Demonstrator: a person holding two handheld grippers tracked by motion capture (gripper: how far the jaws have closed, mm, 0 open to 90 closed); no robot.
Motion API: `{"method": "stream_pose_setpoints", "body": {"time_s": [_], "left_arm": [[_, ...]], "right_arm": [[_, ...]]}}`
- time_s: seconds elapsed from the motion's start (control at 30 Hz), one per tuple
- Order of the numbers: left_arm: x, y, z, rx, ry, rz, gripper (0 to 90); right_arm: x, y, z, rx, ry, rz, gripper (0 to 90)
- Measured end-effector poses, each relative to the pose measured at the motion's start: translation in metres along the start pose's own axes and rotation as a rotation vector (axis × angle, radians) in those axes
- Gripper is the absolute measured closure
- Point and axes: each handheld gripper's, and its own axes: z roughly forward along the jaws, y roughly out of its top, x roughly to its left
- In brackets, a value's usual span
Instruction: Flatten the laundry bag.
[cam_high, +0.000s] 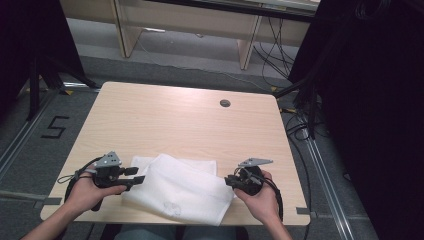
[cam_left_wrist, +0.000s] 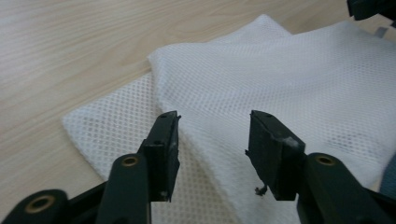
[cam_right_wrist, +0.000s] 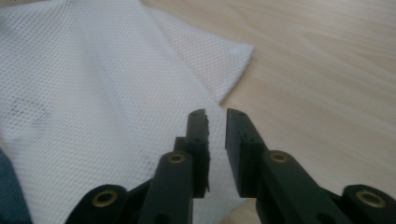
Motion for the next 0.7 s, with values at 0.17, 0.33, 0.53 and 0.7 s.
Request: {"method": "stream_pose_setpoints", "body": {"time_s": [0.17,0.33,0.53,0.7], "left_arm": [[-0.01,0.001,-0.008,0.016,-0.066,0.01,68.4],[-0.018,0.001,-0.008,0.082,-0.08,0.071,87.2],[-0.028,0.0,-0.007,0.175,-0.077,0.152,89.4],[-0.038,-0.001,-0.004,0.22,-0.082,0.179,89.4]], "right_arm": [[0.014,-0.001,0.0,0.055,0.023,-0.039,90.0],[0.029,-0.001,0.003,0.139,0.08,-0.124,90.0],[0.037,-0.004,0.008,0.214,0.122,-0.144,90.0],[0.043,-0.007,0.01,0.264,0.148,-0.149,90.0]]}}
